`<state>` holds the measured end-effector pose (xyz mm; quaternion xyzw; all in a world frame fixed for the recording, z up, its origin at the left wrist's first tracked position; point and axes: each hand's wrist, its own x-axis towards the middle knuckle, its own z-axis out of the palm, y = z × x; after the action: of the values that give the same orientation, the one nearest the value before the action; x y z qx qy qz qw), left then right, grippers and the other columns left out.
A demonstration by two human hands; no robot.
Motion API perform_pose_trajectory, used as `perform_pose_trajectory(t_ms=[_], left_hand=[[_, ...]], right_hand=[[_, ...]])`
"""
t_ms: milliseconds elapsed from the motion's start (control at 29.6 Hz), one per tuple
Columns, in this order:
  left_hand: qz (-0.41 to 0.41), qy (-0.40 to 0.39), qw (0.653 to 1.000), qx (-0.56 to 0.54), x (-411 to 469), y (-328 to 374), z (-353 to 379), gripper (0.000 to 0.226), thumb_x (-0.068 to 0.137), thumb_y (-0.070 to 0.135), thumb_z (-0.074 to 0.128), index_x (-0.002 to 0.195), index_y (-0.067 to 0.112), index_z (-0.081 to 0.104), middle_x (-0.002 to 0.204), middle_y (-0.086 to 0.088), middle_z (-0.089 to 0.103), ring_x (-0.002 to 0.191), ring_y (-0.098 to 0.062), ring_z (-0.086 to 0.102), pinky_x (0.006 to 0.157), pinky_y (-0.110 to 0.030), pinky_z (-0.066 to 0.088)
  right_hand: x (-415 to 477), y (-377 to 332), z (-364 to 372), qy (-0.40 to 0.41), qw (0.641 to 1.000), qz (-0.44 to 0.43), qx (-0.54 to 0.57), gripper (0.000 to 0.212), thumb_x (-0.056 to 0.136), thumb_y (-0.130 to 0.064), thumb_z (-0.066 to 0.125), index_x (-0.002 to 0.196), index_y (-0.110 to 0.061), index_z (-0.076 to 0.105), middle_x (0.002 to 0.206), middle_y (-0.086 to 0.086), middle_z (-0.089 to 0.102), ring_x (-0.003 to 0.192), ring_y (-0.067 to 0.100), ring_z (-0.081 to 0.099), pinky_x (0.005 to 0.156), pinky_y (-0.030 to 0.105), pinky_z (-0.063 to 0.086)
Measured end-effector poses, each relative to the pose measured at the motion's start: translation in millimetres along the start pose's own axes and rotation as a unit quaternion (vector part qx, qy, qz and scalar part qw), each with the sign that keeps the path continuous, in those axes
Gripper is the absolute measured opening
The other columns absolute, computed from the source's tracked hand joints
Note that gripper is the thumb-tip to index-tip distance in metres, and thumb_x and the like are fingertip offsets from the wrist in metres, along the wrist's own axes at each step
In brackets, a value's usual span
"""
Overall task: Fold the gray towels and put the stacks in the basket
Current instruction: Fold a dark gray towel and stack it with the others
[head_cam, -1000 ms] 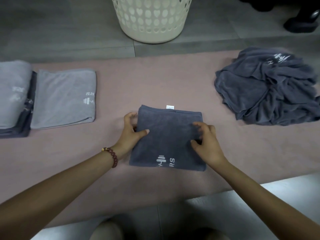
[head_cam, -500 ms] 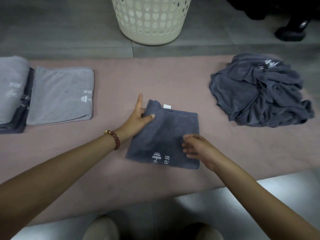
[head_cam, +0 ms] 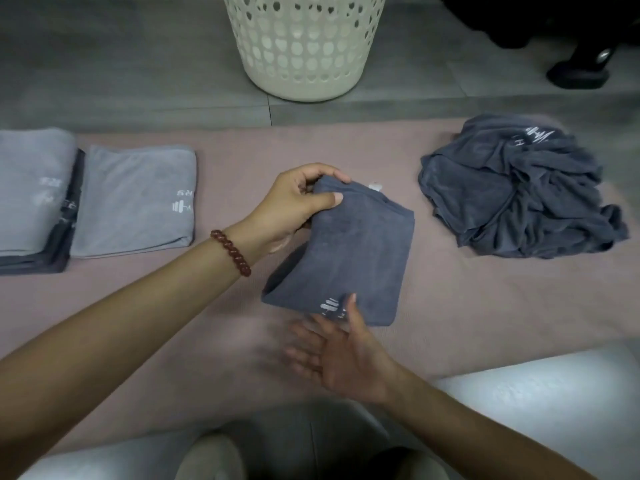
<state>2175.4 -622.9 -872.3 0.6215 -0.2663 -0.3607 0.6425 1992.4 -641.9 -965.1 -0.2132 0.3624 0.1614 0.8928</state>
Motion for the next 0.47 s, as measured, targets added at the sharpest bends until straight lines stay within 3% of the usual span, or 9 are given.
perform_pose_trajectory(t_ms=[68,135,203,304,406,473], left_hand=[[0.011,0.046,0.997,-0.060,-6.4,18.0,3.5,0.022,0.086,-0.007,0.057,0.087,0.015,0.063,0.082,0.002,0.066,0.066,-0.007,0.062,0.051,-0.018,0.050],[0.016,0.101,0.989,-0.108,-9.4,33.4,-0.8,0.021,0.087,-0.006,0.056,0.087,0.014,0.061,0.076,0.005,0.068,0.064,-0.006,0.064,0.048,-0.018,0.049],[0.025,0.156,0.980,-0.118,-13.3,47.4,-19.0,0.022,0.087,-0.007,0.055,0.085,0.015,0.060,0.075,0.004,0.067,0.063,-0.006,0.064,0.050,-0.021,0.051],[0.015,0.222,0.970,-0.092,-27.9,52.4,-58.6,0.028,0.084,-0.010,0.054,0.083,0.017,0.058,0.081,-0.001,0.063,0.068,-0.010,0.063,0.057,-0.024,0.052],[-0.012,0.275,0.960,-0.055,-55.5,40.4,-104.3,0.030,0.082,-0.012,0.055,0.083,0.018,0.058,0.087,-0.004,0.059,0.078,-0.017,0.058,0.063,-0.028,0.050],[-0.032,0.298,0.953,-0.051,-73.3,29.8,-132.1,0.031,0.083,-0.013,0.055,0.085,0.018,0.058,0.085,-0.003,0.056,0.080,-0.017,0.055,0.069,-0.032,0.047]], right_hand=[[4.7,-3.9,19.4,-0.040,0.995,-0.055,0.068,0.092,0.065,-0.078,0.051,0.136,-0.019,0.048,0.131,0.003,0.058,0.121,0.024,0.053,0.108,0.038,0.036],[4.1,-20.5,36.0,-0.083,0.984,-0.115,0.103,0.090,0.065,-0.063,0.071,0.137,-0.016,0.046,0.130,0.006,0.058,0.118,0.023,0.056,0.100,0.038,0.044],[4.0,-40.2,53.2,-0.116,0.974,-0.152,0.119,0.064,0.081,-0.044,0.066,0.134,-0.014,0.049,0.125,0.005,0.060,0.110,0.021,0.060,0.090,0.035,0.049],[1.7,-65.0,72.2,-0.048,0.973,-0.204,0.092,0.031,0.089,-0.022,0.052,0.117,-0.010,0.060,0.106,0.009,0.070,0.086,0.022,0.070,0.067,0.031,0.058],[11.2,-84.5,84.6,-0.008,0.975,-0.221,-0.007,0.044,0.085,-0.013,0.055,0.128,-0.005,0.053,0.118,0.016,0.065,0.104,0.028,0.066,0.072,0.033,0.059],[26.8,-92.5,103.1,0.026,0.972,-0.212,-0.095,0.045,0.085,-0.009,0.056,0.130,-0.006,0.051,0.119,0.016,0.065,0.103,0.028,0.065,0.071,0.032,0.059]])
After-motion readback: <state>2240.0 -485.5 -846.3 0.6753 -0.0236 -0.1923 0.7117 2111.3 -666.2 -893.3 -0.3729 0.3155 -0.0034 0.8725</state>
